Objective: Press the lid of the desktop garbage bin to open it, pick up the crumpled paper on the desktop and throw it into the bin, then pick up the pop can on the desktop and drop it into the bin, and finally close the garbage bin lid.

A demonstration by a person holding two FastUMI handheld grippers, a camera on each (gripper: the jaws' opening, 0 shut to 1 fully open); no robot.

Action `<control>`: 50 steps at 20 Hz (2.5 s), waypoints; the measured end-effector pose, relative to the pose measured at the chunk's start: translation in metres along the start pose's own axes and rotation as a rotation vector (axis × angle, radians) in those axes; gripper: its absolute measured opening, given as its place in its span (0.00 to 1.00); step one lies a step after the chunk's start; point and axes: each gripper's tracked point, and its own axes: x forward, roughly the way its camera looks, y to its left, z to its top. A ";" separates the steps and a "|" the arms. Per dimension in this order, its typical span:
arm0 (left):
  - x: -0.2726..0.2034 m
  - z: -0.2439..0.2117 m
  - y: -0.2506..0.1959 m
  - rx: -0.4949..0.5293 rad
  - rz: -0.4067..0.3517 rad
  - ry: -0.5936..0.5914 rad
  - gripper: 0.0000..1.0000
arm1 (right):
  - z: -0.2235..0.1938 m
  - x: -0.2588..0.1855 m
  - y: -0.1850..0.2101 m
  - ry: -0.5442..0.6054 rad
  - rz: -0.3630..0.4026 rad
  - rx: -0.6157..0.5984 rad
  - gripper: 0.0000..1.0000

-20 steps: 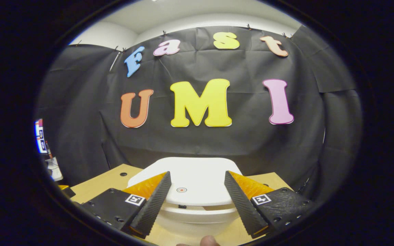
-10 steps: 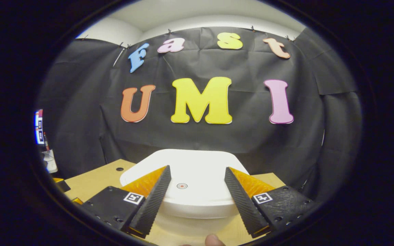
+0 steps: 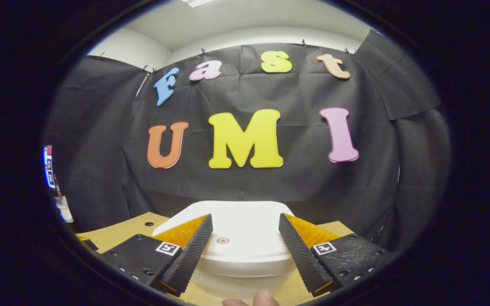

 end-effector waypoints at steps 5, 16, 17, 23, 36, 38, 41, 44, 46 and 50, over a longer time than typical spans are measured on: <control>0.000 0.016 -0.004 0.034 0.011 -0.026 0.98 | 0.015 -0.026 -0.021 -0.061 -0.015 -0.023 0.95; -0.019 0.036 -0.042 0.084 -0.019 -0.082 0.98 | -0.010 -0.128 -0.073 -0.127 -0.049 -0.024 0.97; -0.023 0.035 -0.045 0.083 -0.022 -0.083 0.98 | -0.018 -0.136 -0.078 -0.122 -0.055 -0.028 0.97; -0.042 0.025 -0.049 0.089 -0.010 -0.094 0.98 | -0.032 -0.178 -0.097 -0.156 -0.097 -0.043 0.97; -0.038 0.032 -0.050 0.109 0.021 -0.109 0.98 | -0.035 -0.178 -0.082 -0.159 -0.081 -0.064 0.98; -0.037 0.029 -0.046 0.104 0.030 -0.103 0.98 | -0.035 -0.177 -0.078 -0.159 -0.068 -0.065 0.98; -0.038 0.029 -0.045 0.094 0.032 -0.099 0.98 | -0.037 -0.175 -0.077 -0.151 -0.064 -0.055 0.98; -0.038 0.029 -0.040 0.094 0.043 -0.099 0.98 | -0.042 -0.173 -0.077 -0.137 -0.069 -0.044 0.98; -0.038 0.030 -0.038 0.095 0.050 -0.103 0.98 | -0.046 -0.173 -0.077 -0.127 -0.070 -0.049 0.98; -0.039 0.029 -0.039 0.094 0.048 -0.096 0.98 | -0.043 -0.173 -0.075 -0.130 -0.069 -0.044 0.98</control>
